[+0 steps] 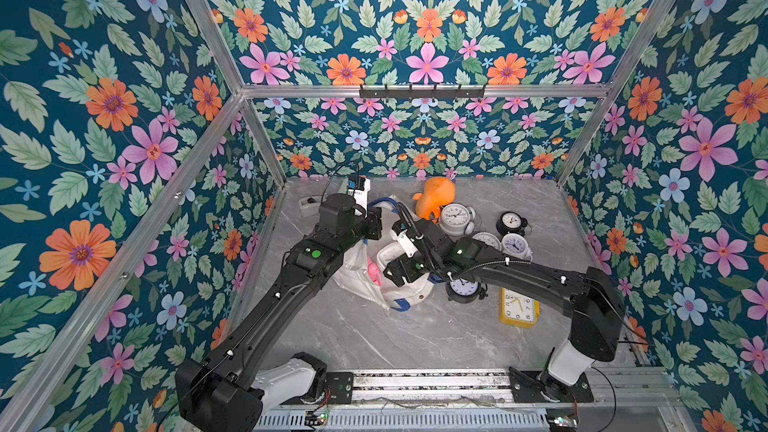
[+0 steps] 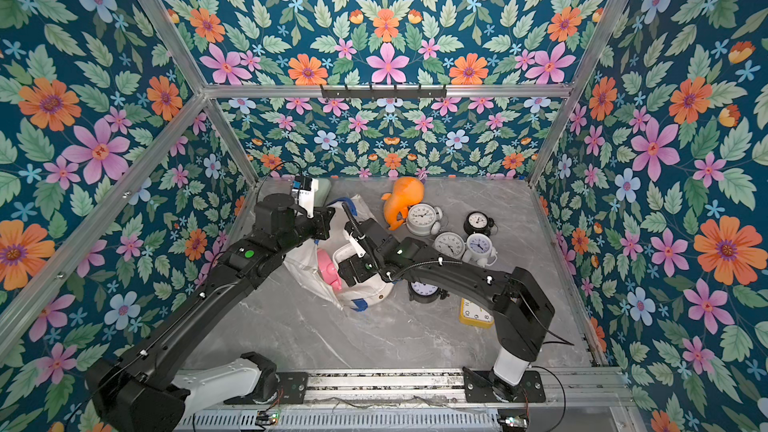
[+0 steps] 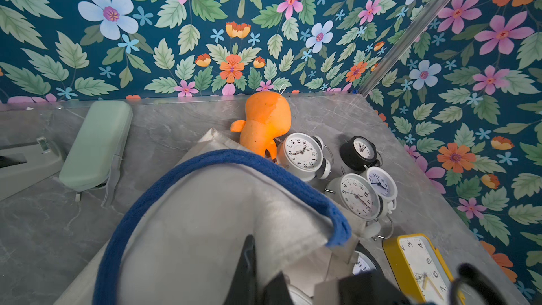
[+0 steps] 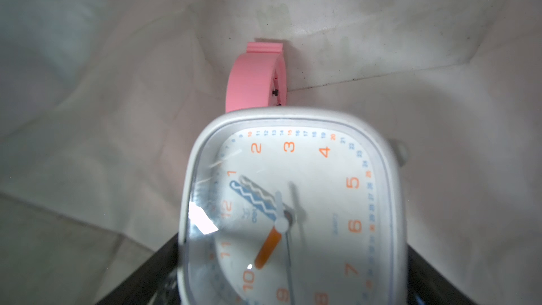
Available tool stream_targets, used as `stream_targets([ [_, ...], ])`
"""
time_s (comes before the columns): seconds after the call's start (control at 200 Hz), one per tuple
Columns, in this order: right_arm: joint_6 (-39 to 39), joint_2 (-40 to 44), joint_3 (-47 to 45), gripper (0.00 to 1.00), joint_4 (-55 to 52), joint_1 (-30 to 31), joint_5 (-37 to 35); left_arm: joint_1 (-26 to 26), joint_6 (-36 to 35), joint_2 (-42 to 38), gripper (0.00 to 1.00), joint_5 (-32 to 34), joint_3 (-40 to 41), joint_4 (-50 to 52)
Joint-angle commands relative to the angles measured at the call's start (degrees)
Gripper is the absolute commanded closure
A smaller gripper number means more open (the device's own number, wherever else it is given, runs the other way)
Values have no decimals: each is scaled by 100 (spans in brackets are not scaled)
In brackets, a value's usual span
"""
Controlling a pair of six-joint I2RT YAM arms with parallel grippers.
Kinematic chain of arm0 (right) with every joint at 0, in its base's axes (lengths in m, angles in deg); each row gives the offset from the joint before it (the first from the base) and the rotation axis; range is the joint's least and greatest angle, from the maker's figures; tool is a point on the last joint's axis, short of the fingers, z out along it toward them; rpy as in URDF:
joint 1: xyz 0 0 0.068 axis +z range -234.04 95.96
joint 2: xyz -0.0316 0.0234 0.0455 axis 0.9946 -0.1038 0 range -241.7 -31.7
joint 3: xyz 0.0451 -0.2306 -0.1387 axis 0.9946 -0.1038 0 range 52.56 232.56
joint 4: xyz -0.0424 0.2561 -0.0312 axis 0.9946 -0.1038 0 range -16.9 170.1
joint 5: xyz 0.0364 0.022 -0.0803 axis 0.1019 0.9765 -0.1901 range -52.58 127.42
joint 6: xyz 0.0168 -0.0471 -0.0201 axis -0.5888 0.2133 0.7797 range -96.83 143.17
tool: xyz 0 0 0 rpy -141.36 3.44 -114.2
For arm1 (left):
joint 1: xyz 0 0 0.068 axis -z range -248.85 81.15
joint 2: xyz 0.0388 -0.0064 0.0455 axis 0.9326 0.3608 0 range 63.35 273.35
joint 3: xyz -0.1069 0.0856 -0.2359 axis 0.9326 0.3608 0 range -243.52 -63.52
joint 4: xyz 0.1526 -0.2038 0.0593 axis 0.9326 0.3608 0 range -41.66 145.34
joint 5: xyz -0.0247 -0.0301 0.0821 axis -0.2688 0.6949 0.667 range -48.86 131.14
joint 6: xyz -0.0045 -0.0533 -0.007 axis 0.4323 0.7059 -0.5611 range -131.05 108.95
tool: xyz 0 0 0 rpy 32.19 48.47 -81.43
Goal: Take the alarm clock out of the canvas bag
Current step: Pick up the alarm from the canvas bag.
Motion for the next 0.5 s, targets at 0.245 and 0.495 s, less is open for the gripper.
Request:
stream_targets([
  [0.245, 343, 1364, -467, 25, -301, 5, -77, -41, 89, -149, 100, 588, -116, 104],
  [0.495, 114, 2345, -1028, 26, -1101, -33, -443, -67, 139, -139, 100, 637, -107, 89],
])
